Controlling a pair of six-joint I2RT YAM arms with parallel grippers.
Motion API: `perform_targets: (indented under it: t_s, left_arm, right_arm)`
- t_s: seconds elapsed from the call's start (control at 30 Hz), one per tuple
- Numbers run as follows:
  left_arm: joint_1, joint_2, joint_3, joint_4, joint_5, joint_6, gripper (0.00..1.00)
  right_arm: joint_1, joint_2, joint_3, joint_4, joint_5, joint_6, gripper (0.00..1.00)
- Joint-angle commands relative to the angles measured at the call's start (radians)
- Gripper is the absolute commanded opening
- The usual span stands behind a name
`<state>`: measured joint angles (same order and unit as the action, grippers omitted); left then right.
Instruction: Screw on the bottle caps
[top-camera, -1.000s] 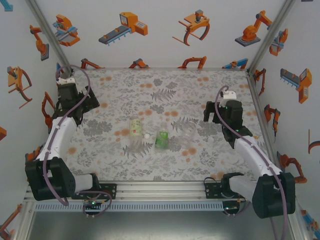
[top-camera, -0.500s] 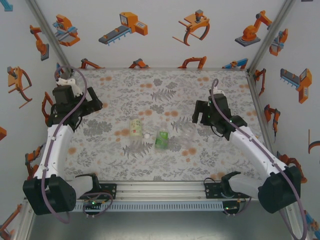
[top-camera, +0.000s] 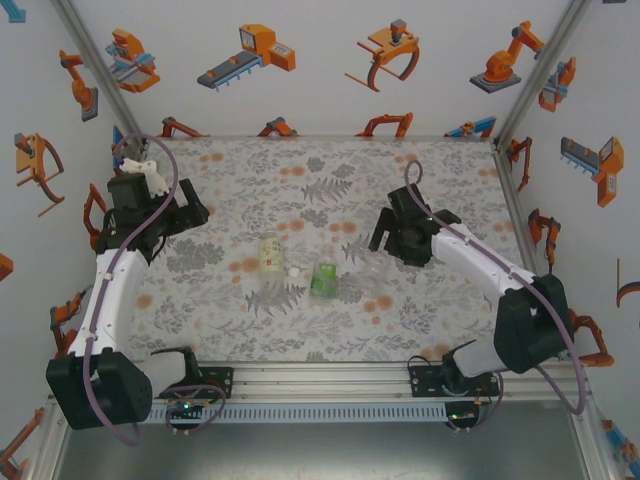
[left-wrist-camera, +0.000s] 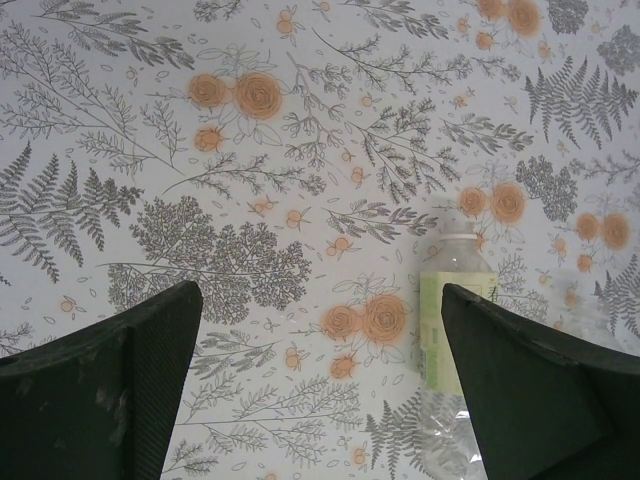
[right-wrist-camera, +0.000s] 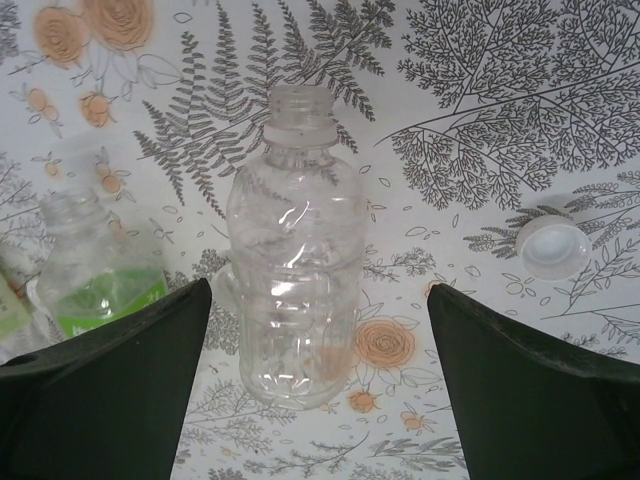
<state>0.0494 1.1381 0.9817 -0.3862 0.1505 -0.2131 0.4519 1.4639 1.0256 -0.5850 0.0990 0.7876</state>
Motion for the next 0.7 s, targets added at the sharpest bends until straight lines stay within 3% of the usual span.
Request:
perform_targets:
  t_s: [0.0,0.67]
  left_arm:
    - [0.006,-0.011,-0.005,-0.008,0.011,0.023,0.97]
    - [0.006,0.004,-0.006,-0.01,0.029,0.024,0.97]
  right_arm:
    - [0.019,0.049,0.049,-0.037,0.051,0.058,0.82]
    - [0.029,0.288,0.108,0.039,0.045,0.057,0.76]
